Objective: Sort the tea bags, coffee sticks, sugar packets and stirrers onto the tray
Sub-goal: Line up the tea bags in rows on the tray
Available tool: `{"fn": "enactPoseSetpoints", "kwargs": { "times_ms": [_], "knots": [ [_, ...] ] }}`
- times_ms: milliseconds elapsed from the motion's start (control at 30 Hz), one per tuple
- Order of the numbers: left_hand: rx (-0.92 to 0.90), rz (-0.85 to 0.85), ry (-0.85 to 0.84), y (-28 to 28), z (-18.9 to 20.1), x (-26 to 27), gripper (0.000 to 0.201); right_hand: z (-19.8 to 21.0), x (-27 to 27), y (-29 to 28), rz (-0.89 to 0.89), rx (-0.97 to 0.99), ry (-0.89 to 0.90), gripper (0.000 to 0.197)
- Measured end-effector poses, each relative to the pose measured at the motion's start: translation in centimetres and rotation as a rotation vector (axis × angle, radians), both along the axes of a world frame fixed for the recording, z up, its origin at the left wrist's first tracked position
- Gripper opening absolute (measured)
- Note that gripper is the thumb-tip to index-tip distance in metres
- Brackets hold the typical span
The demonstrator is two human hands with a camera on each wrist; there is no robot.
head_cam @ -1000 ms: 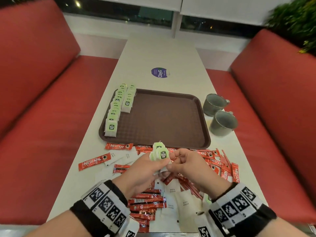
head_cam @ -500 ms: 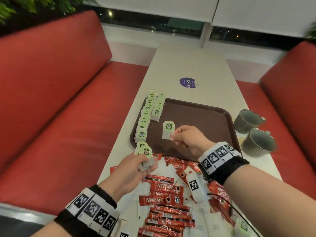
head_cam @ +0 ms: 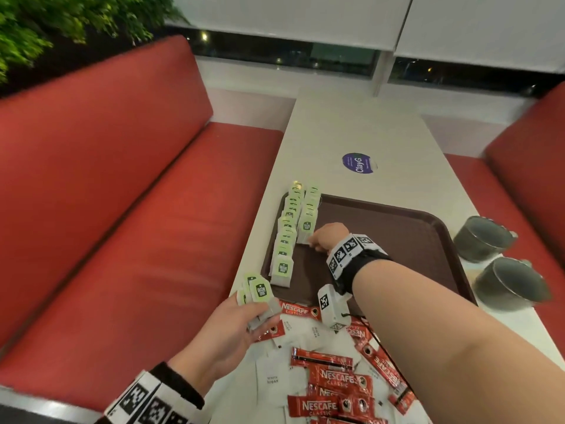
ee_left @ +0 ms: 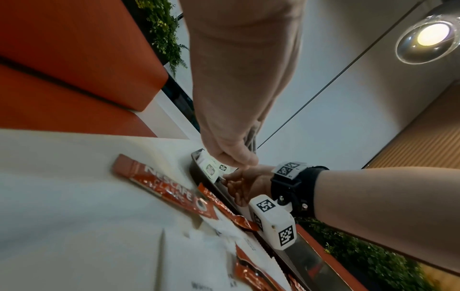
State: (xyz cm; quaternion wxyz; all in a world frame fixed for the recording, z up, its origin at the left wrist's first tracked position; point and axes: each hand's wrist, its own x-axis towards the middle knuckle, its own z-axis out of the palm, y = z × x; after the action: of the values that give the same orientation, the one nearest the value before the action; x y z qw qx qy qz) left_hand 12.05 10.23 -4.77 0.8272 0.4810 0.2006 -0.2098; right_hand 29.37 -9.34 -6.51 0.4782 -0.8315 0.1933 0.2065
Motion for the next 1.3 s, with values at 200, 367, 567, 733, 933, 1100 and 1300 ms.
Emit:
{"fn": "enactPoseSetpoints", "kwargs": {
  "times_ms": [200, 367, 567, 733, 933, 1100, 1300],
  "knots": [
    [0.004, -0.013, -0.007, 1.4, -0.3, 0.4, 0.037, -1.2, 0.9, 1.0, 0.003, -0.079, 0.018, 0.018],
    [0.011, -0.02, -0.007, 1.6, -0.4, 0.6, 0.039, -1.4, 1.5, 0.9, -0.041, -0.157, 0.003, 0.022],
    [0.001, -0.026, -0.027, 1.1, -0.2, 0.8, 0.04, 1.1, 0.0, 0.9, 0.206, -0.423, 0.027, 0.019],
    [-0.005, -0.018, -0.055, 0.1, 0.6, 1.1, 0.036, 3.9, -3.3, 1.9, 0.137, -0.221, -0.284, 0.017],
    [0.031, -0.083, -0.107, -1.9, 2.0, 2.0, 0.034, 4.2, -8.5, 2.6, 0.346, 0.145, -0.121, 0.032],
    [0.107, -0.16, -0.143, -3.2, 2.2, 2.1, 0.042, 4.4, -10.3, 1.4, 0.285, 0.237, -0.193, 0.011],
    [0.15, -0.174, -0.145, -3.8, 2.2, 2.0, 0.04, 4.4, -10.8, 0.2, 0.257, 0.363, -0.121, 0.011]
  ]
}}
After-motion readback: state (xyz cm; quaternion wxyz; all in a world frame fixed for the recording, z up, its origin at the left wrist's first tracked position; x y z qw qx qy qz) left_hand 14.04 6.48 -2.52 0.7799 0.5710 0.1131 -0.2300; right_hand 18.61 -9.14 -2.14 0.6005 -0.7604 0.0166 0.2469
